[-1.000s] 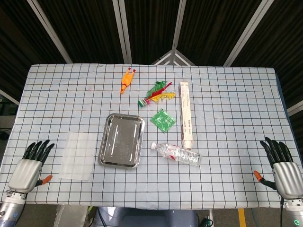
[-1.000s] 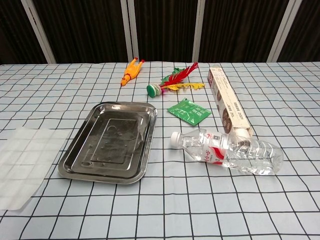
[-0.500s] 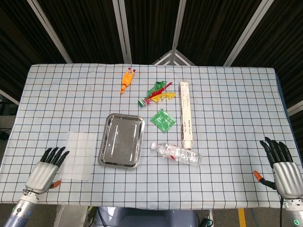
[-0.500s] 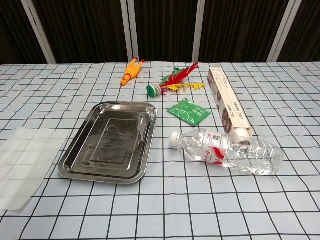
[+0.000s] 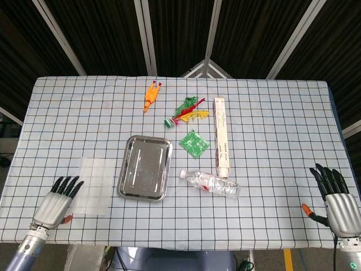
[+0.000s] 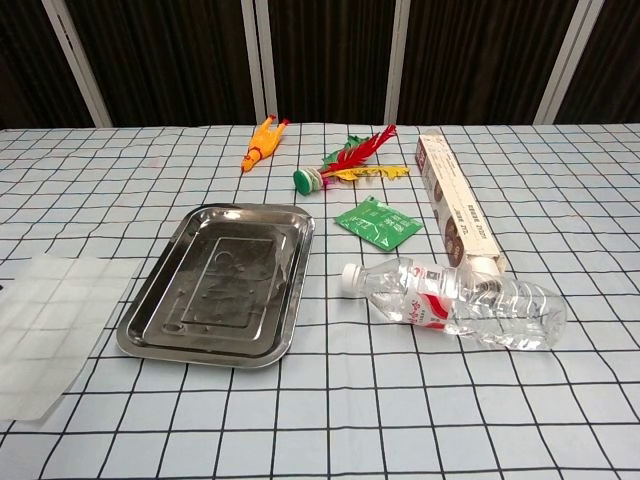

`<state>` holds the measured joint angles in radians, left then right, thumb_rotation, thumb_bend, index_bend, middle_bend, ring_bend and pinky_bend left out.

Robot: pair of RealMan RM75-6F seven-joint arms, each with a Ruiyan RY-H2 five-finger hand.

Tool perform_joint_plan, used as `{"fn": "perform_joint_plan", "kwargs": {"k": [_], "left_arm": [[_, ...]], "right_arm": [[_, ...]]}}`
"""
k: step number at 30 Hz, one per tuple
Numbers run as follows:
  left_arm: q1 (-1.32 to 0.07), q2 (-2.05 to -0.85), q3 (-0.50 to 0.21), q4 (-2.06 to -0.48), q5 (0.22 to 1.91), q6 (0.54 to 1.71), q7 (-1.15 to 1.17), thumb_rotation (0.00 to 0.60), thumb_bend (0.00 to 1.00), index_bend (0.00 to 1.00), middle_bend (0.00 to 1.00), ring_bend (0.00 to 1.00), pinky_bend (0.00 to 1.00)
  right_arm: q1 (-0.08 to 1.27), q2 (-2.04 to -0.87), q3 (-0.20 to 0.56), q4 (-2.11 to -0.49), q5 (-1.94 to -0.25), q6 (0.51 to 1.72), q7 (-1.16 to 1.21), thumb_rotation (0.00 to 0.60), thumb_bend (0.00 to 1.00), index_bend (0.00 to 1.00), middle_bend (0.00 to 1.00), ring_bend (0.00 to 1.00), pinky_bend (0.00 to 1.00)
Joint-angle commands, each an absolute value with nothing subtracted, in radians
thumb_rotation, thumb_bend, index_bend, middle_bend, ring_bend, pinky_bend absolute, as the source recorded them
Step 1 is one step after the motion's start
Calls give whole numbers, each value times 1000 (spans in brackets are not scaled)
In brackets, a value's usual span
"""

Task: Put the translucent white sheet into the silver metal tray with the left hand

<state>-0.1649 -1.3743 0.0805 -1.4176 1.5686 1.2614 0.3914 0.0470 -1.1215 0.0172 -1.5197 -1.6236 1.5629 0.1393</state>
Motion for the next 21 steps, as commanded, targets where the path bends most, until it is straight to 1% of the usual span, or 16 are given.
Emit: {"fn": "perform_joint_plan", "kwargs": {"k": [1,7,11,21], "left_arm": [[-173,-1390,76,-1404,1566,1253,396,600,70,0,0,0,0],[-179,-1397,79,-1390,1566,1249,397,600,71,0,0,0,0],[-184,-1396,69,-1384,1550,1245,391,600,71,0,0,0,0],[-192,-1365,80,-1388,1544,1230,390,600,71,0,0,0,0]], "right_arm": [[47,-1122,18,-1519,-1623,1563,139,600,290,0,0,0,11],[46,-1121,19,-1518,-1620,1564,142,600,290,0,0,0,11],[46,-1122,19,-1518,-1622,1566,141,600,290,0,0,0,11],[44,-1122,20,-1519,-1620,1568,140,600,289,0,0,0,11]]}}
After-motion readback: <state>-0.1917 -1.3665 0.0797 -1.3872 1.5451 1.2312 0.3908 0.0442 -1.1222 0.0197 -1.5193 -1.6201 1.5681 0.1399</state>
